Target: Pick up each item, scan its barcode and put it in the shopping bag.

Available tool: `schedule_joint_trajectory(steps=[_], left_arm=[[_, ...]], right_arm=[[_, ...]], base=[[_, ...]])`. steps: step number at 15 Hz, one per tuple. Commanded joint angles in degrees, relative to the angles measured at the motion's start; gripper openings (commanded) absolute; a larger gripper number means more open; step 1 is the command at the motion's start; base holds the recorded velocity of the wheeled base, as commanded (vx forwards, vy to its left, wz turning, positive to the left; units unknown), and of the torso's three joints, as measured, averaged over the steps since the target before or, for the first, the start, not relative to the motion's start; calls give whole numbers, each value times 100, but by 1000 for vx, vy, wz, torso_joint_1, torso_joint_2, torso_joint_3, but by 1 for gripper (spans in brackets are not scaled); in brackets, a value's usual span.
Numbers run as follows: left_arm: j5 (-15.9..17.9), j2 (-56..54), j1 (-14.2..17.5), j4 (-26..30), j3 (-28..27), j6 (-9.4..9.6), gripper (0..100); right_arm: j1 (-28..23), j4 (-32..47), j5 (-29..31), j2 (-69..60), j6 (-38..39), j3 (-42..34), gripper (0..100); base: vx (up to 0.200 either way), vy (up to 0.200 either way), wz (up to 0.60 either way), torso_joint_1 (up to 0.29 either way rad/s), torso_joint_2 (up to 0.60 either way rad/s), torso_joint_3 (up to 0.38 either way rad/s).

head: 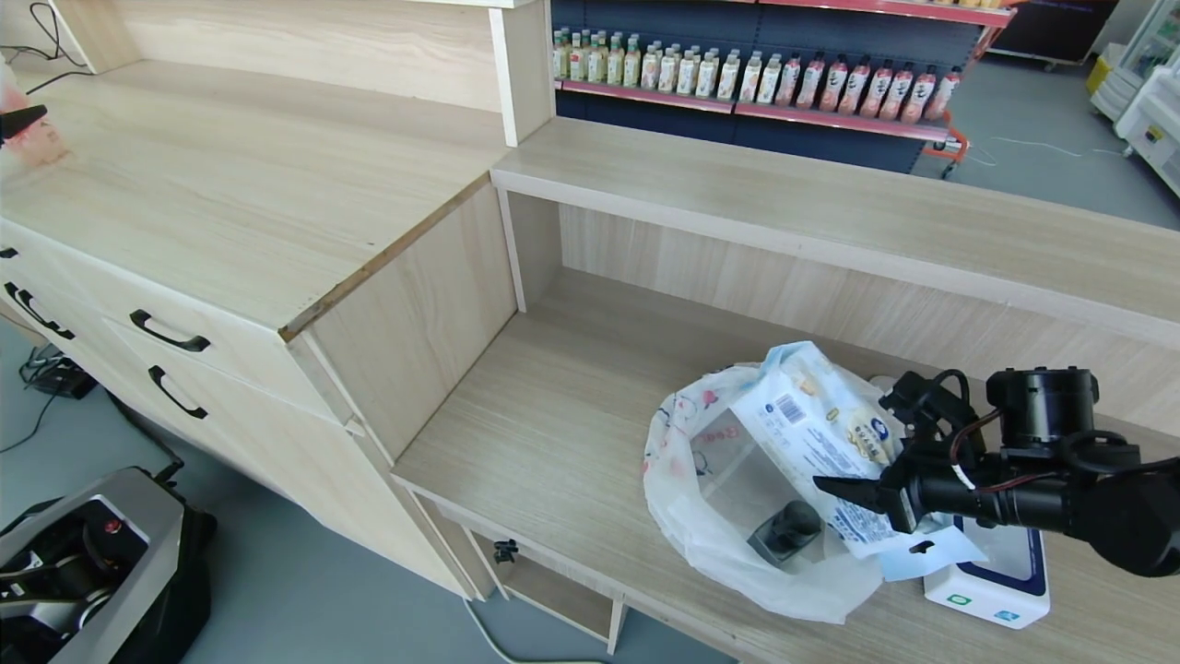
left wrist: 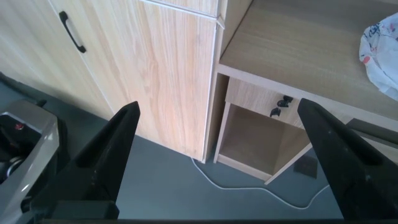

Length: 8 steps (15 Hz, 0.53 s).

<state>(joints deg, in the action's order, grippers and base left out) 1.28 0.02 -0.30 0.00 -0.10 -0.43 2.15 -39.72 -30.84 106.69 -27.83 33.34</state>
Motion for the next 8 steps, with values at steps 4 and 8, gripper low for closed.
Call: schedule_joint_trajectory(steps=[4, 8], left_arm=[[4, -2, 4, 0, 1, -1, 100], [-5, -2, 4, 0, 1, -1, 100]], right_arm=[[163, -10, -1, -96, -21, -328, 0], [172, -10, -1, -26, -284, -399, 0]], base=[[0, 0, 0, 0, 0, 0], [0, 0, 0, 0, 0, 0]])
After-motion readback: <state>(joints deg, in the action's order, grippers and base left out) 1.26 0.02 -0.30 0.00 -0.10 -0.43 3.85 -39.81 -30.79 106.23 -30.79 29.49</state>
